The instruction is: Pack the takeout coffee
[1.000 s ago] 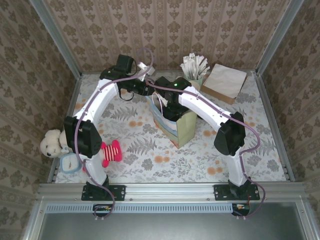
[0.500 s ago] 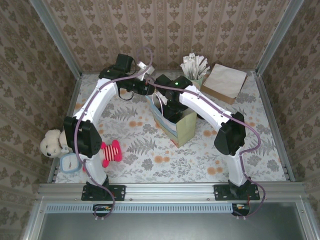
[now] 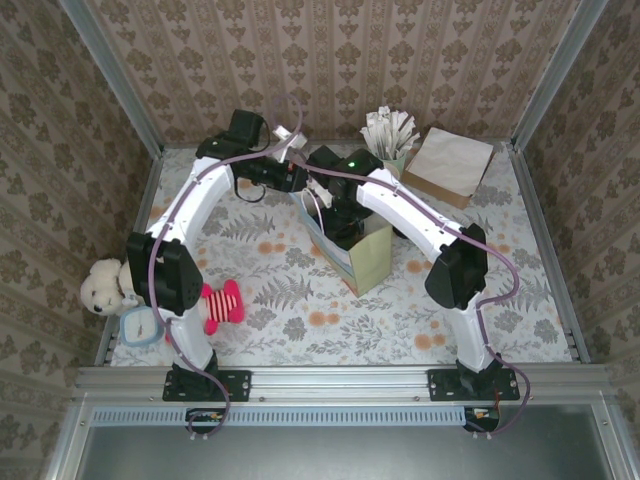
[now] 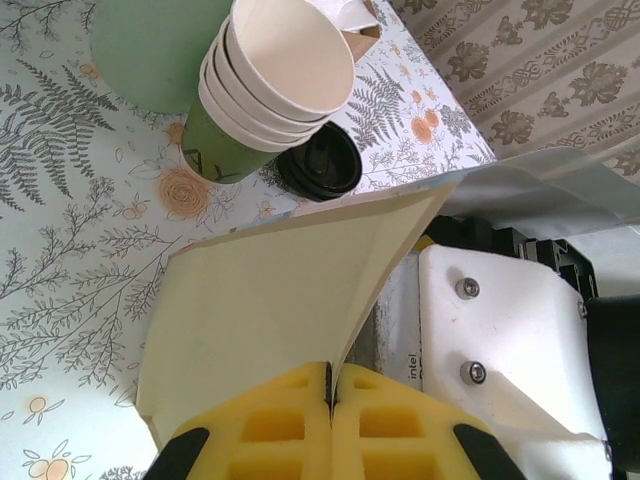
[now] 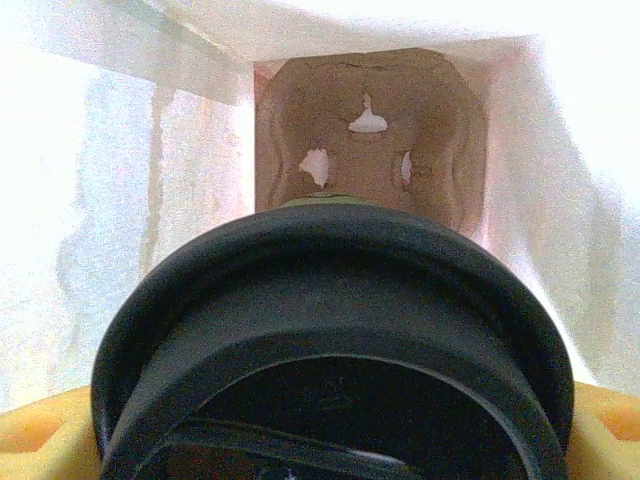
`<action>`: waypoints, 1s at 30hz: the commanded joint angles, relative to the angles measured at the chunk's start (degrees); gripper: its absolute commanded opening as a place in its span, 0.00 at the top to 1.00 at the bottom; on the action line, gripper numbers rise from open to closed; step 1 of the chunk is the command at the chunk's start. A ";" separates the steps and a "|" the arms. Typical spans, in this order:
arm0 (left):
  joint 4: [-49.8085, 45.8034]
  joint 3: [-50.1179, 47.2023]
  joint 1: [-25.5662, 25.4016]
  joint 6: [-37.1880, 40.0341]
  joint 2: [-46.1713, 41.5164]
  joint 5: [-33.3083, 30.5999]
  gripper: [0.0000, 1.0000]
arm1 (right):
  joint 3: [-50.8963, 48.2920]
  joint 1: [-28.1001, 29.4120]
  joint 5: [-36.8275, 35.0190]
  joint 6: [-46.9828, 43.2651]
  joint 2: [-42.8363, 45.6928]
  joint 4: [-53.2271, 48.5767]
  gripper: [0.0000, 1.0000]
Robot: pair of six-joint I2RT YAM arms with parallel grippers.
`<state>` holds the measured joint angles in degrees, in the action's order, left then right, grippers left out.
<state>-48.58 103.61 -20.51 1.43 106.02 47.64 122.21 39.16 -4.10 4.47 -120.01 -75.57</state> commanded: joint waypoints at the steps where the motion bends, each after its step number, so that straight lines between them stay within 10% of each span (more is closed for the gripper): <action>1: -2.32 2.20 0.43 -1.54 -1.43 2.23 1.00 | 0.91 -0.22 -2.45 -0.37 -1.86 -5.56 0.42; 30: -6.55 6.62 1.44 -4.43 -0.05 -4.37 1.00 | -6.72 -0.49 2.61 -1.76 2.25 -0.64 0.41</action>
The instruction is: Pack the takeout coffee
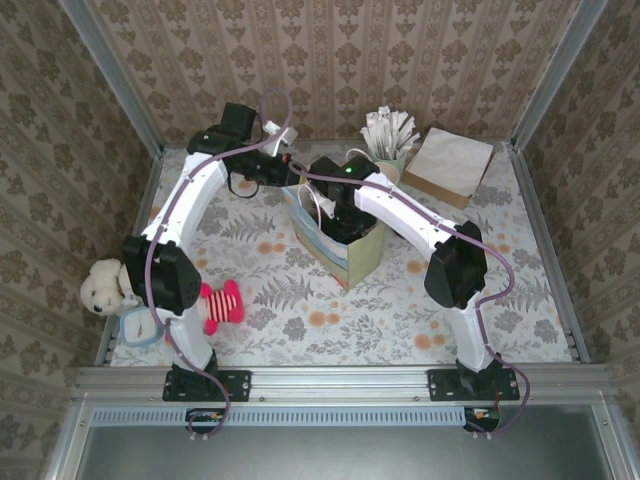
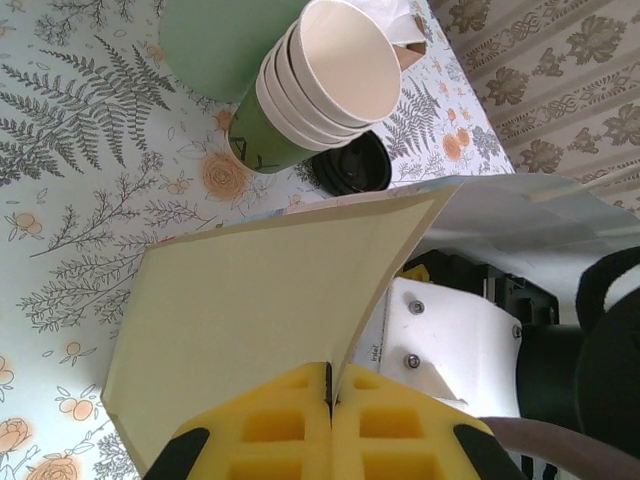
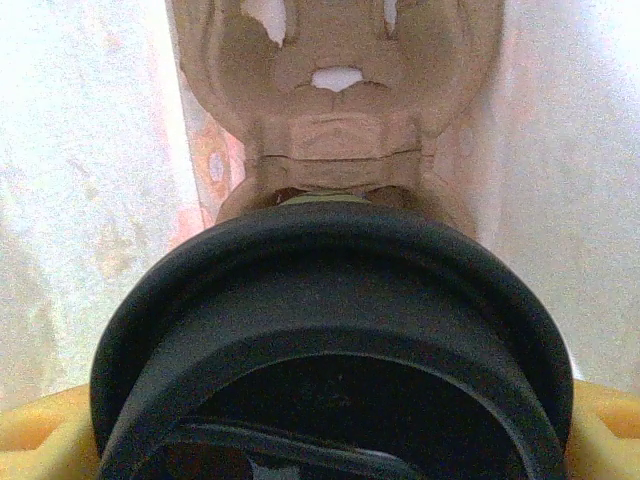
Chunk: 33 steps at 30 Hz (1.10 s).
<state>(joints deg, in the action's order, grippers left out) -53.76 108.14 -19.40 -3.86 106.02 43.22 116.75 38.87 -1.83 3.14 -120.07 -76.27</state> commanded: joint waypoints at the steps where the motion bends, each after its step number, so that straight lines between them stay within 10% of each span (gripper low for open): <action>1: -2.44 3.16 0.33 1.37 0.43 -0.05 1.00 | -1.12 -0.20 -0.04 -0.73 2.29 -0.46 0.41; 33: -1.54 -0.44 0.68 -0.01 1.43 0.93 1.00 | -8.89 -1.52 1.22 -3.71 5.46 6.84 0.41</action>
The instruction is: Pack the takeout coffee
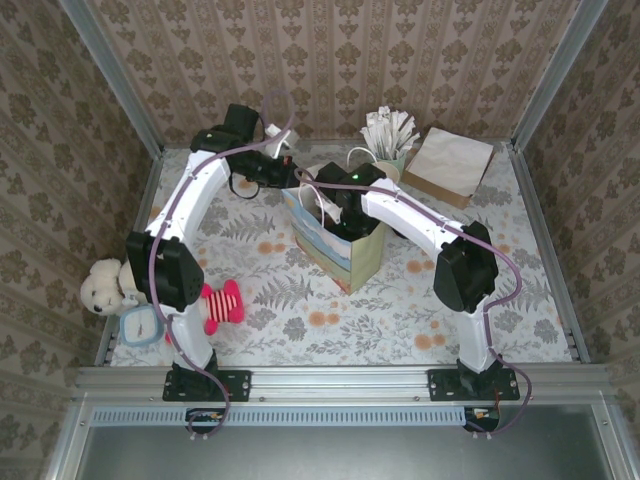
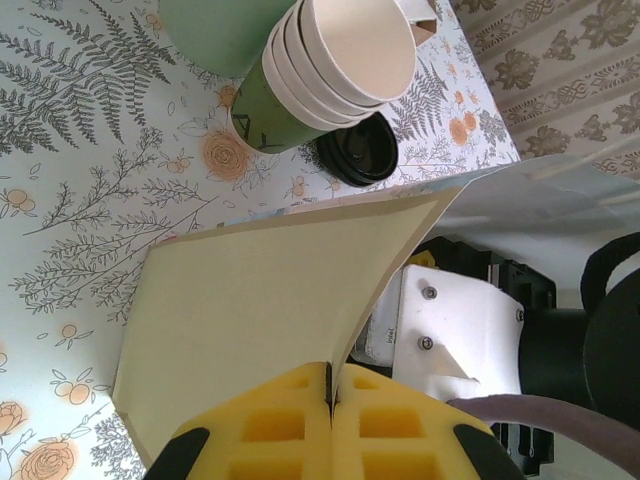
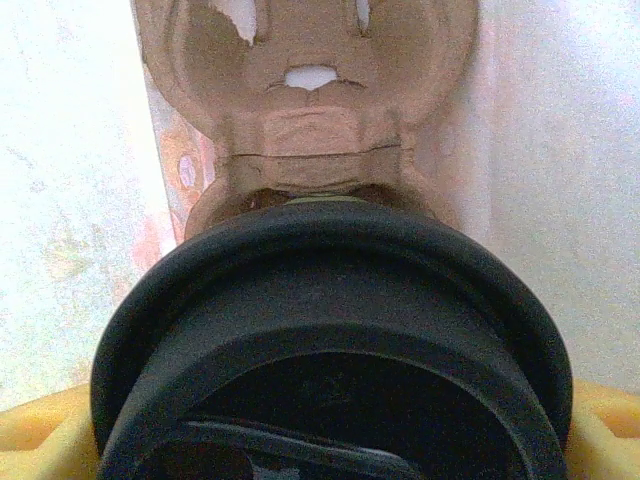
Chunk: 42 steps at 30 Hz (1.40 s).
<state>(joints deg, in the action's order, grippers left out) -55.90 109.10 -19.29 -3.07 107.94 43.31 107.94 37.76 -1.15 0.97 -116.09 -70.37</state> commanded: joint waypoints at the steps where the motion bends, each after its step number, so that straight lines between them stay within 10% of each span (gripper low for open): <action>1: 1.20 -2.28 0.61 -0.80 -0.94 0.70 1.00 | -0.38 -0.48 0.53 -1.84 1.73 0.95 0.41; 42: 1.78 -4.50 0.22 -0.14 -2.14 3.62 1.00 | -8.45 -1.10 -1.20 -2.03 4.21 12.95 0.42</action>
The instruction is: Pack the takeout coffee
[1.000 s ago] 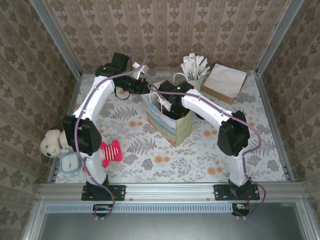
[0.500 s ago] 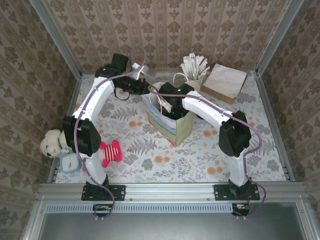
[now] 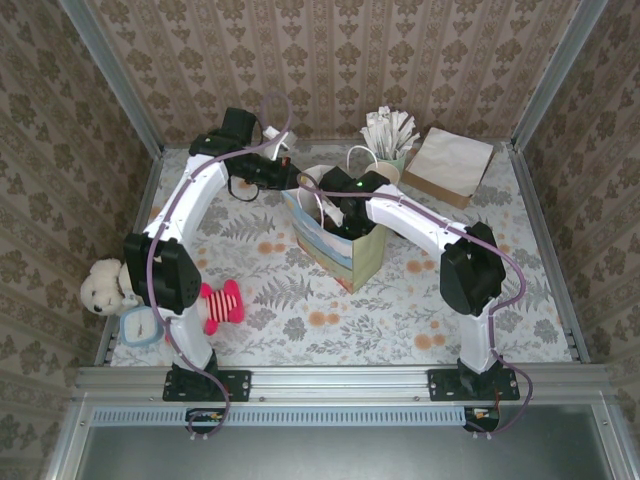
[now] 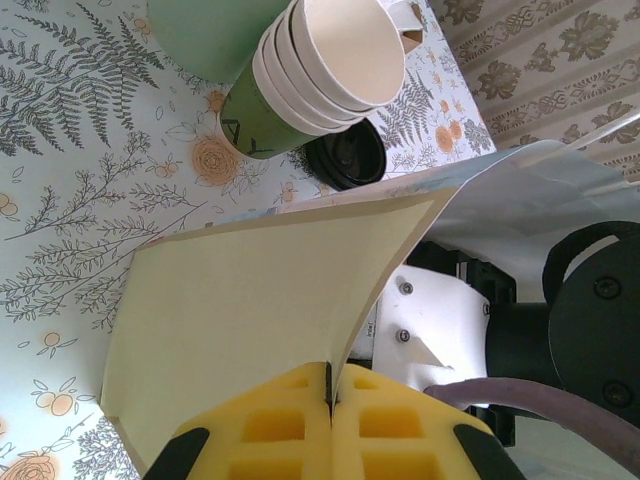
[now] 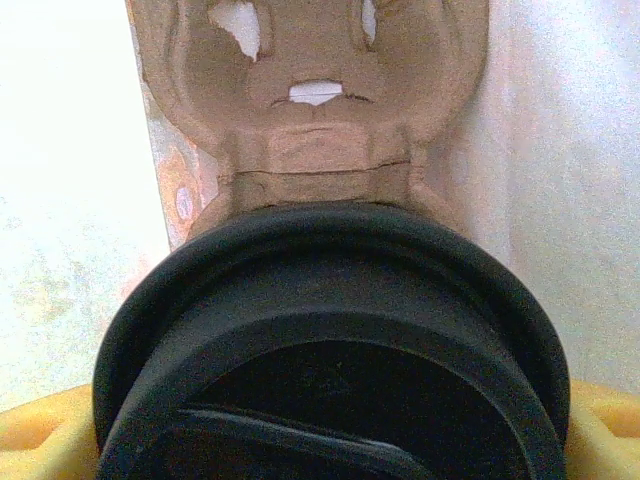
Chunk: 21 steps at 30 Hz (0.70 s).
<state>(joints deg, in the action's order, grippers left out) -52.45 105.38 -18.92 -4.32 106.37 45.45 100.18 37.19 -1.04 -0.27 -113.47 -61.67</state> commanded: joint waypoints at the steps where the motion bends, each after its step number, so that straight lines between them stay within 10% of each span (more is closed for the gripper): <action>1: -1.64 -0.71 -0.16 1.06 -0.45 1.57 1.00 | -0.71 -0.53 -1.42 -0.78 1.66 4.47 0.42; 21: -2.25 -0.71 -0.13 1.02 -0.90 1.22 1.00 | -1.61 -0.63 -2.56 -1.65 1.03 2.83 0.42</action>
<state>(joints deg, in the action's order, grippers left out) -52.47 105.38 -18.92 -4.32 106.39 45.43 99.13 36.99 -1.23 -1.21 -113.23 -60.14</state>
